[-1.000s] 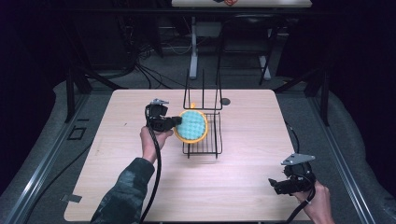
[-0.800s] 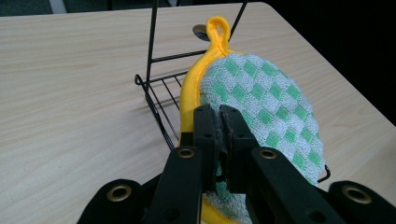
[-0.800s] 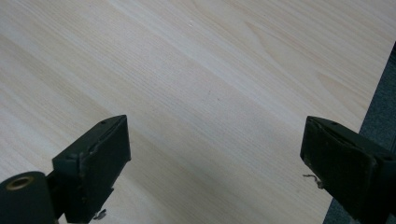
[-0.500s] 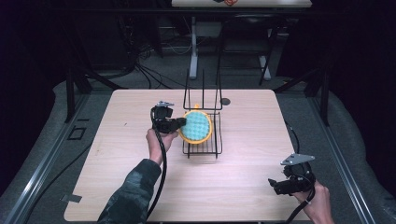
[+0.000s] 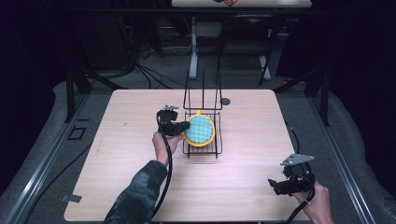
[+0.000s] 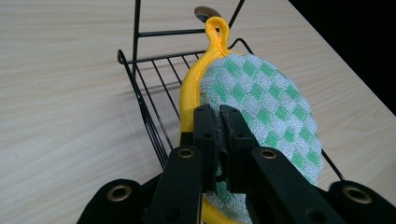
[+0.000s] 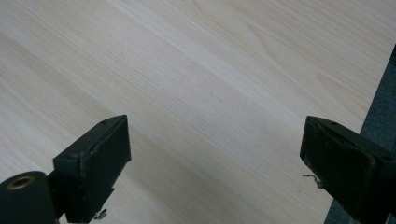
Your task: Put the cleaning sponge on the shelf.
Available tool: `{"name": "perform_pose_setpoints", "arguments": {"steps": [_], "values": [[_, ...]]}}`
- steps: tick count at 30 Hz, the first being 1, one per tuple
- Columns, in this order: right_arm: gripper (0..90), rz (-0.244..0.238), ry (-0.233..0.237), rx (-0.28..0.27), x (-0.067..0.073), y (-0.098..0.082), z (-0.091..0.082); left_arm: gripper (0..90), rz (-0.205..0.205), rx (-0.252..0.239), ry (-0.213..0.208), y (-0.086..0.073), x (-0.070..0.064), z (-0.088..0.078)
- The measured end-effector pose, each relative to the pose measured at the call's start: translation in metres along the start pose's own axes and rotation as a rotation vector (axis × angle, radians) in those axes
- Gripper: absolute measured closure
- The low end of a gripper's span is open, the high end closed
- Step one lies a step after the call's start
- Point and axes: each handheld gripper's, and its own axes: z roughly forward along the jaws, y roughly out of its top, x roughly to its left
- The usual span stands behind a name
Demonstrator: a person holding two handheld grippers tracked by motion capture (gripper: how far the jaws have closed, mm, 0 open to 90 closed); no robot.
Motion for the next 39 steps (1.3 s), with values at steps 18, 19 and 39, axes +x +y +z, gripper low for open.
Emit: {"name": "perform_pose_setpoints", "arguments": {"steps": [18,19,39], "values": [[8.3,-0.004,-0.002,0.010,0.000,-0.001,0.001,85.2,-0.050,0.061,0.029,-0.009,0.004,0.032],[8.3,0.000,-0.001,0.011,0.000,-0.001,0.001,85.0,-0.047,0.063,0.031,-0.009,0.004,0.032],[8.3,-0.001,-0.006,0.008,0.002,-0.003,-0.001,21.1,0.074,0.077,0.042,-0.002,0.011,-0.003]]}}
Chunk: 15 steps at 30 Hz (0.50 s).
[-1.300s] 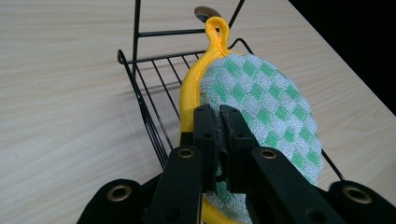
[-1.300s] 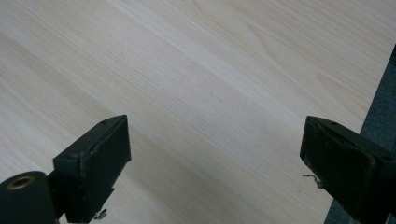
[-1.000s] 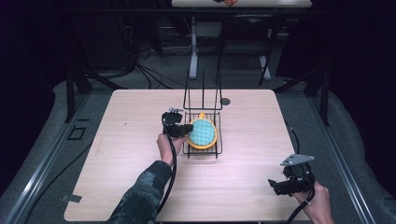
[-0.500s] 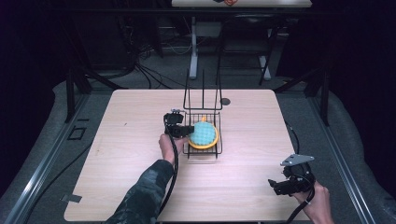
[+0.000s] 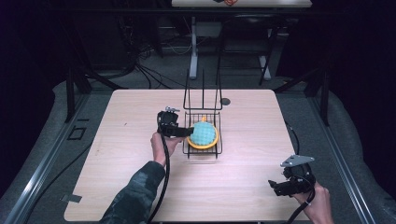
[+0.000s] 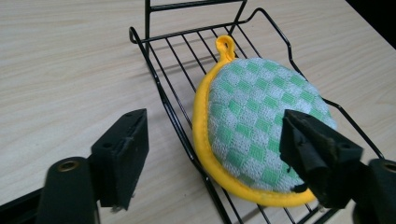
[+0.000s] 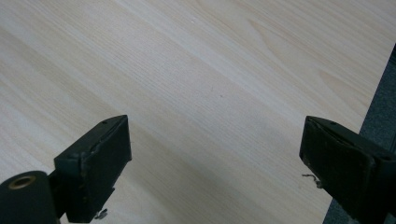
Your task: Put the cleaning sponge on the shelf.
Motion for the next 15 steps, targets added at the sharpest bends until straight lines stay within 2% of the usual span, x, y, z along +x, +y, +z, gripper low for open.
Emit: {"name": "perform_pose_setpoints", "arguments": {"steps": [5,6,7,9,10,11,12,15], "values": [[8.4,0.000,-0.002,-0.005,0.000,0.000,-0.001,16.2,0.029,-0.009,0.004,-0.004,0.004,-0.023],[8.4,0.000,-0.002,-0.005,0.000,0.000,-0.001,15.9,0.029,-0.009,0.004,-0.004,0.004,-0.023],[8.4,-0.002,-0.003,-0.004,0.001,0.000,-0.001,15.6,0.045,-0.016,0.004,-0.005,0.004,-0.034],[8.4,-0.004,-0.004,-0.004,0.001,0.000,-0.001,15.3,0.054,-0.018,0.000,-0.006,0.004,-0.039],[8.4,-0.005,-0.004,-0.005,0.001,0.001,-0.002,15.0,0.069,-0.022,-0.004,-0.007,0.004,-0.050],[8.4,-0.005,-0.004,-0.005,0.001,0.001,-0.002,14.7,0.069,-0.022,-0.004,-0.007,0.004,-0.050],[8.4,-0.004,-0.006,-0.007,0.001,0.001,-0.002,14.3,0.087,-0.024,-0.008,-0.010,0.003,-0.062],[8.5,-0.002,-0.007,-0.007,0.001,0.001,-0.003,12.6,0.113,-0.019,-0.002,-0.015,0.002,-0.077]]}}
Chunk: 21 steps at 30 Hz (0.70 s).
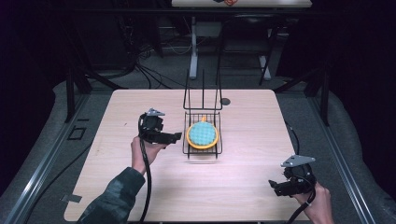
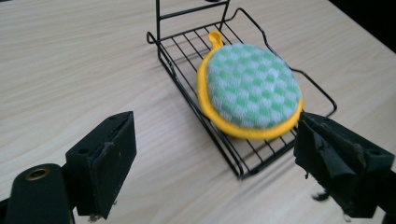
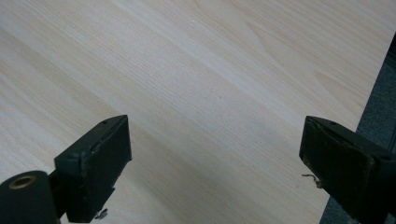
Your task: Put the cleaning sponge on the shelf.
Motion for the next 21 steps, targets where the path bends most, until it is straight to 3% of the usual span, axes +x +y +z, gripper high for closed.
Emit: {"name": "perform_pose_setpoints", "arguments": {"steps": [7,21], "values": [[8.6,-0.004,0.002,0.005,0.001,0.001,0.000,9.9,0.029,0.032,0.024,-0.017,0.005,-0.028],[9.1,-0.007,-0.002,0.005,0.002,0.000,-0.001,4.8,0.020,0.059,0.043,-0.054,0.012,-0.066]]}}
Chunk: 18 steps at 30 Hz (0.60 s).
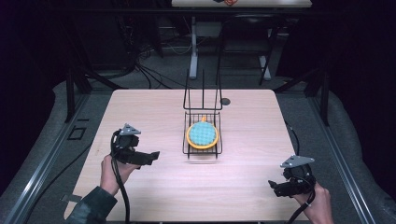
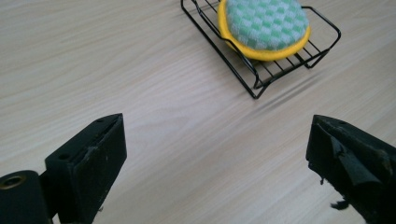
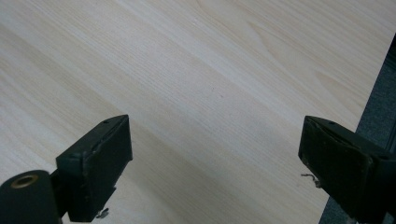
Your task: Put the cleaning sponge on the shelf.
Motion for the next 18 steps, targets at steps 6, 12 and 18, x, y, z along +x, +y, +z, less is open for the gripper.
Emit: {"name": "perform_pose_setpoints", "arguments": {"steps": [6,12,18], "values": [[9.1,-0.003,0.001,0.005,0.001,0.000,0.001,3.1,-0.010,0.006,0.008,-0.015,0.002,-0.007],[9.0,0.001,0.004,0.007,0.001,0.000,0.001,0.2,-0.049,0.034,0.025,-0.039,0.010,-0.009],[9.0,-0.007,0.002,0.014,0.001,-0.001,0.003,0.2,-0.085,0.063,0.026,-0.060,0.018,-0.007]]}}
